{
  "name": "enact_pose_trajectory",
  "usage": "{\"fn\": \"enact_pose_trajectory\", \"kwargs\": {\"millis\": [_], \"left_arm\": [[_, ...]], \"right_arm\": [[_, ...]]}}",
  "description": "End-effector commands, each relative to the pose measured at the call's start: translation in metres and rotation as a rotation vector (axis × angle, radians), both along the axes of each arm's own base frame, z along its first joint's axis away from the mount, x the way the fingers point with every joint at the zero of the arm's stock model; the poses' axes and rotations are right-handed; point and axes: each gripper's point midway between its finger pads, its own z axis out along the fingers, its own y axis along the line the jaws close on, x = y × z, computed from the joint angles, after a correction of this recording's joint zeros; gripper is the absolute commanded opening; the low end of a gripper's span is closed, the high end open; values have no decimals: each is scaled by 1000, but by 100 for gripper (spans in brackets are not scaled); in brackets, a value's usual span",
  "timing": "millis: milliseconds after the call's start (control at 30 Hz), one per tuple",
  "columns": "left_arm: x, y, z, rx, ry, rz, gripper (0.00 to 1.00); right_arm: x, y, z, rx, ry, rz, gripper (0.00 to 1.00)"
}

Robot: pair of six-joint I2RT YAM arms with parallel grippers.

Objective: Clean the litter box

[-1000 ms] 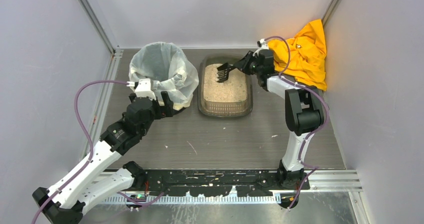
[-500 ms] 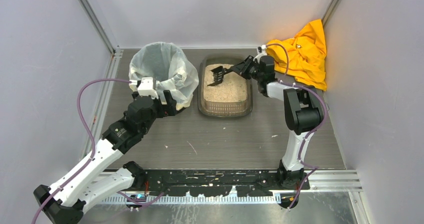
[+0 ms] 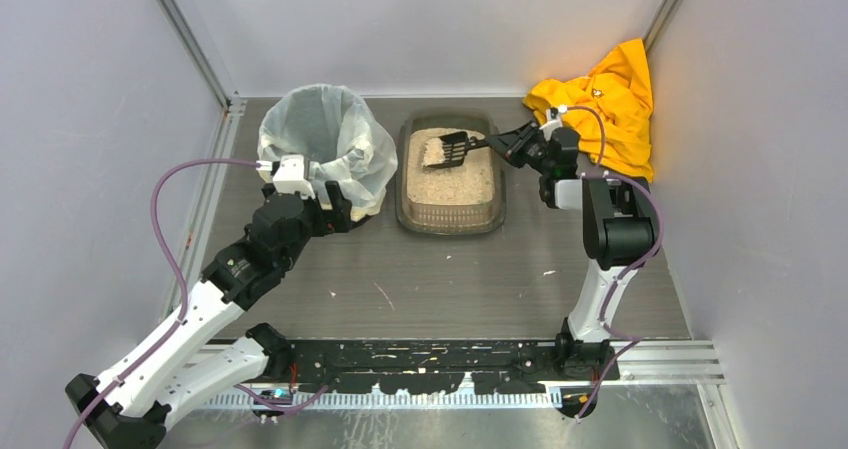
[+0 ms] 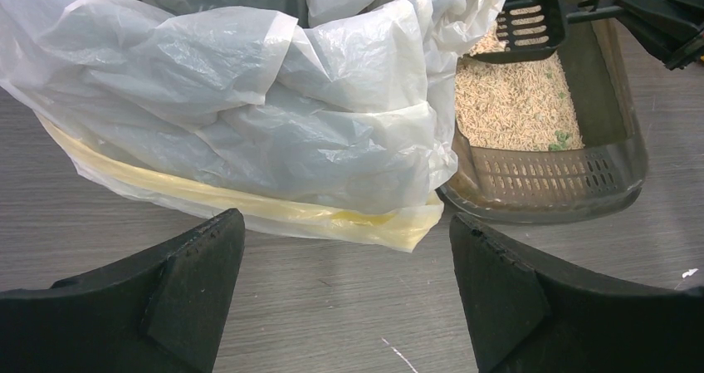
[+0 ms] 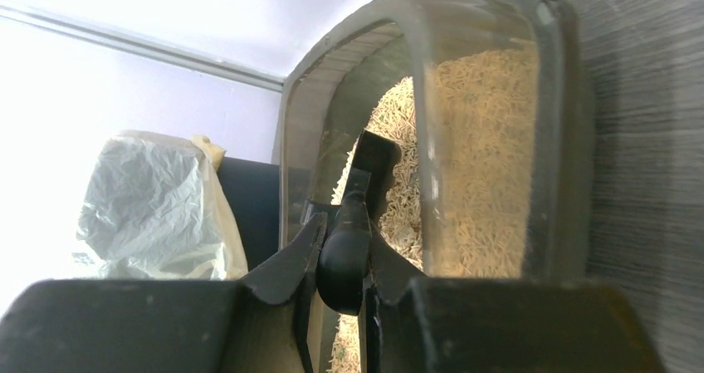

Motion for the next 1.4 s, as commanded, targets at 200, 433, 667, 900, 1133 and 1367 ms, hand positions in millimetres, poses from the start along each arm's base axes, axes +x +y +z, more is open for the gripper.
{"fn": "enact_pose_trajectory", "kwargs": {"millis": [200,433,667,900,1133,1367], "left_arm": [[12,-12,8,-44,-30,-8,94],[10,-12,18,-78,-84,-21,97],[6,-10,23,-83,-94,-24,97],[7,-12,23,-83,-89,-31,97],[8,-11,21,-77,-86,-24,97],[6,-10,19,-74,-83,-25,97]], "right_arm": [[-24,-50,89,183,-274,-25,1],[-27,-44,71,235,-279,12,1],[-30,-55,62,247,-270,-35,1],[-31,-63,70,256,-281,-65,1],[-28,-29,71,286,-261,51,1],[-40,-31,80,269,-290,13,1]]}}
